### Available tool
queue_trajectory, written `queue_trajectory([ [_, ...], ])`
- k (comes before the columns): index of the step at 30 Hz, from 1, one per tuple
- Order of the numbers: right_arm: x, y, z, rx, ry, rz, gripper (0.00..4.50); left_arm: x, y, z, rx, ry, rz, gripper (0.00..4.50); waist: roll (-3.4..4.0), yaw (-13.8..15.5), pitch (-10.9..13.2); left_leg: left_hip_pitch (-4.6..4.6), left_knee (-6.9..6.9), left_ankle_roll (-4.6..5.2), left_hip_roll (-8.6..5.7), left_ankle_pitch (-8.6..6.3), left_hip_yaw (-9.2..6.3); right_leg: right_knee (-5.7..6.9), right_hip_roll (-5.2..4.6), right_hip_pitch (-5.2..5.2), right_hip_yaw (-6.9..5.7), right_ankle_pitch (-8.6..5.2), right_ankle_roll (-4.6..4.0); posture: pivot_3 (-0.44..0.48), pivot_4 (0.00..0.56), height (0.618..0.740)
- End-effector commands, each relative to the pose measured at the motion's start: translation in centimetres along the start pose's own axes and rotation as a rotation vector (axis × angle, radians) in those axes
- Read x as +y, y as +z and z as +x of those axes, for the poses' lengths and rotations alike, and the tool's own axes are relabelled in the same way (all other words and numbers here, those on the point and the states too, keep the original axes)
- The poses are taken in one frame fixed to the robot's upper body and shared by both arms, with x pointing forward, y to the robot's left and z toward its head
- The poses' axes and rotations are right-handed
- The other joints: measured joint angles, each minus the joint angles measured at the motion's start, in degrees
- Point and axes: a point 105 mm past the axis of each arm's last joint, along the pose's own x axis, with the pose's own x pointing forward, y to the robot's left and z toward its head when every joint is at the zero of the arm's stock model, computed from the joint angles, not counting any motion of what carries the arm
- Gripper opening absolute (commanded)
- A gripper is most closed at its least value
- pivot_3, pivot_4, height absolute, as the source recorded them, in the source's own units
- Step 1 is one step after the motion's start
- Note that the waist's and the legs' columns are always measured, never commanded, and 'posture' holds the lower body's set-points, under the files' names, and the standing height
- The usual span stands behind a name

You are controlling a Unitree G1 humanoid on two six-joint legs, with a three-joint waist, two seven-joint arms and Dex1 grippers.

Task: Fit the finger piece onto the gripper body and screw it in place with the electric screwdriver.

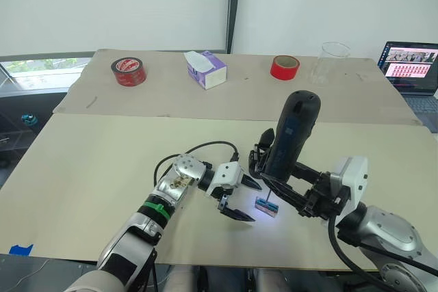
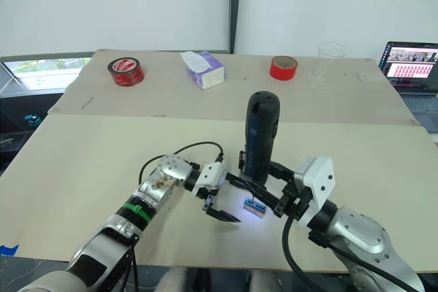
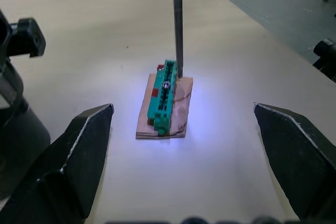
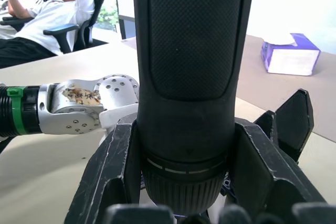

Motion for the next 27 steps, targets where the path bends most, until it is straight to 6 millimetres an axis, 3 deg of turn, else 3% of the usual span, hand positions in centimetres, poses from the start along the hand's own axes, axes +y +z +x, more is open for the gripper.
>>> queue_trajectory([
  [1,0.35,1.73,0.3,-0.08,0.016,-0.062,1.9,0.39,0.64,0.11,-0.011,0.014,0.043,4.5,0.0,0.01,0.0,0.0,0.0,0.0,0.0,0.0,0.0,0.0,0.0,0.0,0.0,0.0,0.0,0.0,0.15,0.74],
  [27,-0.05,1.13,-0.13,-0.04,-0.001,-0.058,1.9,0.56,1.45,0.45,-0.045,0.002,0.091,4.5,0.0,-0.03,0.0,0.0,0.01,0.0,-0.01,0.0,0.01,0.01,0.0,0.01,0.0,0.01,-0.01,0.0,0.15,0.74],
])
